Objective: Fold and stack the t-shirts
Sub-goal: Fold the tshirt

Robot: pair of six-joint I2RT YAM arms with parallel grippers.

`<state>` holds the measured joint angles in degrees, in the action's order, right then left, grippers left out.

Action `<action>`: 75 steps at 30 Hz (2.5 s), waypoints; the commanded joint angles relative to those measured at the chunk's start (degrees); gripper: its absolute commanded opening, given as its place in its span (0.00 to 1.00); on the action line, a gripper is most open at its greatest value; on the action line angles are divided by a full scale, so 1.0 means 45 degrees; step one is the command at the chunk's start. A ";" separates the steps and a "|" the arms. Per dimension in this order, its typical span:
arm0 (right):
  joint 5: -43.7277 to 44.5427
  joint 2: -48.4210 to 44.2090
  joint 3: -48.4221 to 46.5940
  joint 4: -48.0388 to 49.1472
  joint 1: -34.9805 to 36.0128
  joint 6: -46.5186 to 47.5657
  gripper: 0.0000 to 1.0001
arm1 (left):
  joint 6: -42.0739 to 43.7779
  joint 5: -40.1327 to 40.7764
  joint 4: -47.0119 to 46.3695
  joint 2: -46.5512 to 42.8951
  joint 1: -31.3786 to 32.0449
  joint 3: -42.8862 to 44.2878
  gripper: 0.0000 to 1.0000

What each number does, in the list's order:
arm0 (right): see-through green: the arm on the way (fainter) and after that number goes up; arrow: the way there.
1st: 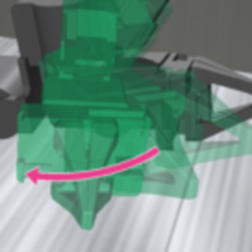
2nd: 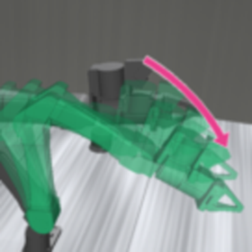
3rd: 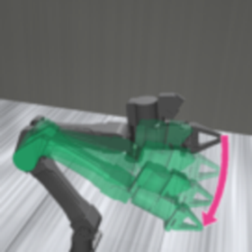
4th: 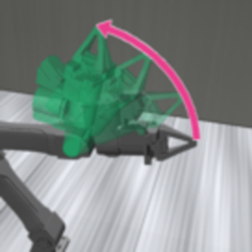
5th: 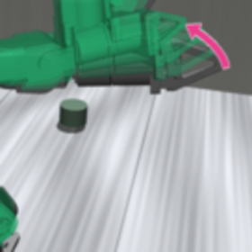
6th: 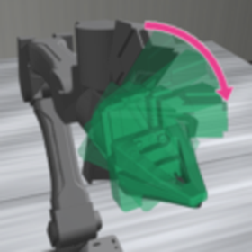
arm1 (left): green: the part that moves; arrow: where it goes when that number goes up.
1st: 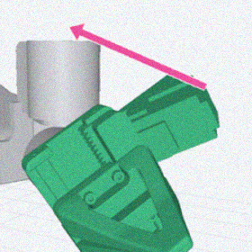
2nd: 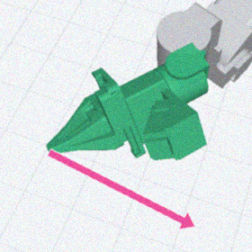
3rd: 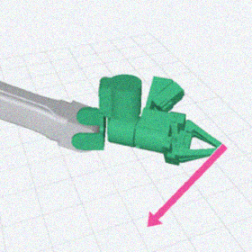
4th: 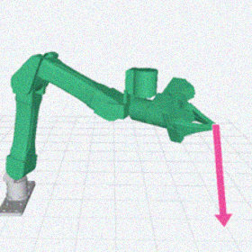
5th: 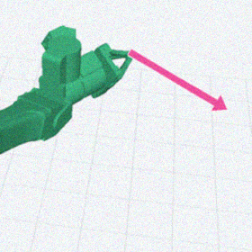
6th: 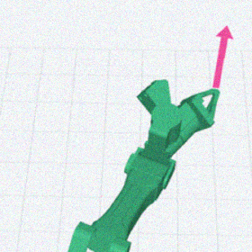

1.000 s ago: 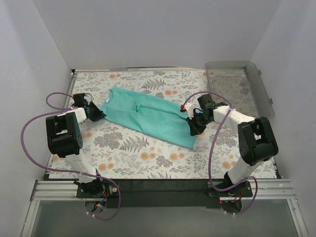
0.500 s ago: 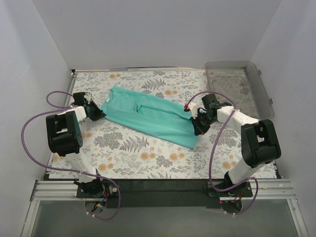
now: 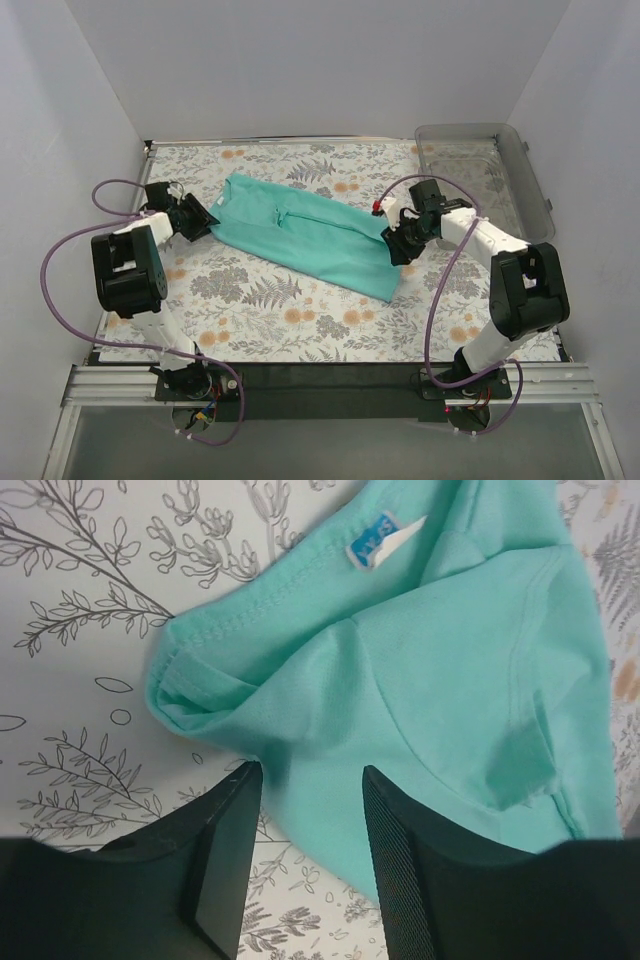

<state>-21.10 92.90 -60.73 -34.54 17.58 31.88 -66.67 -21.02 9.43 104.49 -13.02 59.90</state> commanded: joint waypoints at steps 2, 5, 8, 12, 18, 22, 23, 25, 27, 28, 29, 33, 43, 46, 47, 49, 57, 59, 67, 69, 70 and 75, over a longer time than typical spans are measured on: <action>-0.0231 -0.1111 -0.1133 0.0079 -0.0118 0.0493 0.34 | 0.0402 -0.0057 0.0111 -0.1830 -0.0096 0.0770 0.44; -0.1419 -0.1832 -0.0921 0.0138 -0.0157 0.1350 0.34 | 0.0694 0.0060 0.0131 -0.3001 -0.0115 0.0732 0.51; -0.4282 -0.2769 0.0016 0.0060 -0.0177 0.3184 0.36 | 0.0579 0.0353 -0.0296 -0.4388 -0.0096 0.0032 0.63; -0.5234 -0.3496 0.1228 -0.0273 0.0465 0.5315 0.43 | -0.0104 0.1017 -0.0572 -0.5679 -0.0154 -0.1490 0.84; -0.0650 -0.2951 0.2321 0.0815 0.3609 0.4267 0.42 | -0.0631 0.0588 -0.0299 -0.5680 -0.0330 -0.2333 0.83; 0.1757 -0.2404 0.2655 0.1758 0.4646 0.3268 0.41 | -0.0866 0.0803 -0.0416 -0.5797 -0.0350 -0.2919 0.82; 0.2224 -0.2248 0.2675 0.1875 0.4860 0.3190 0.42 | -0.0906 0.0803 -0.0455 -0.5759 -0.0330 -0.2959 0.82; 0.2579 -0.2072 0.2695 0.2246 0.5056 0.2994 0.42 | -0.1081 0.0881 -0.0475 -0.5447 -0.0330 -0.2979 0.81; 0.3086 -0.1740 0.2675 0.2422 0.5272 0.2781 0.42 | -0.1179 0.0842 -0.0455 -0.5232 -0.0350 -0.2959 0.80; 0.3204 -0.1604 0.2617 0.2442 0.5349 0.2721 0.42 | -0.1218 0.0803 -0.0455 -0.5018 -0.0330 -0.2959 0.79; 0.3302 -0.1351 0.2597 0.2442 0.5428 0.2682 0.42 | -0.1296 0.0784 -0.0436 -0.4958 -0.0330 -0.2940 0.79; 0.3615 -0.0978 0.2694 0.2520 0.5623 0.2389 0.41 | -0.1316 0.0958 -0.0455 -0.4879 -0.0350 -0.2959 0.79; 0.3363 -0.0528 0.2773 0.1916 0.6092 0.2174 0.01 | -0.1375 0.1252 -0.0240 -0.5016 -0.0369 -0.2998 0.79; 0.2271 -0.0509 0.2520 0.1214 0.6657 0.2213 0.01 | -0.1277 0.1291 -0.0182 -0.5230 -0.0408 -0.3095 0.79; 0.1726 -0.0431 0.2422 0.0883 0.7123 0.2232 0.01 | -0.1297 0.1311 -0.0124 -0.5270 -0.0447 -0.3115 0.79; 0.1351 -0.0081 0.2111 0.0627 0.7730 0.2116 0.01 | -0.1238 0.1330 -0.0065 -0.5484 -0.0467 -0.3193 0.79; -0.0056 0.1853 -0.0446 -0.0290 1.0057 0.1725 0.30 | -0.1141 0.1292 -0.0162 -0.5330 -0.0565 -0.3643 0.79; 0.0176 0.1836 -0.1188 -0.0661 0.9941 0.1900 0.42 | -0.1141 0.1116 -0.0240 -0.4901 -0.0584 -0.3488 0.79; -0.1323 0.0138 -0.3260 -0.1599 0.7053 0.2817 0.59 | -0.0575 0.0022 -0.0533 -0.3065 -0.0584 -0.1985 0.76; -0.1678 0.0097 -0.3593 -0.1874 0.6329 0.3208 0.62 | -0.0477 0.0119 -0.0533 -0.2636 -0.0584 -0.1788 0.76; -0.1658 0.0194 -0.3923 -0.1855 0.6153 0.3248 0.62 | -0.0457 0.0216 -0.0533 -0.2498 -0.0584 -0.1691 0.76; -0.2475 0.2202 -0.6675 -0.0783 0.4045 0.0382 0.60 | -0.0593 0.0295 -0.0553 -0.1054 -0.0584 -0.0813 0.72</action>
<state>-27.31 98.06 -84.23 -40.53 39.90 41.36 -70.06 -19.40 7.73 97.71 -15.29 53.36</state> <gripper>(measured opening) 0.606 0.726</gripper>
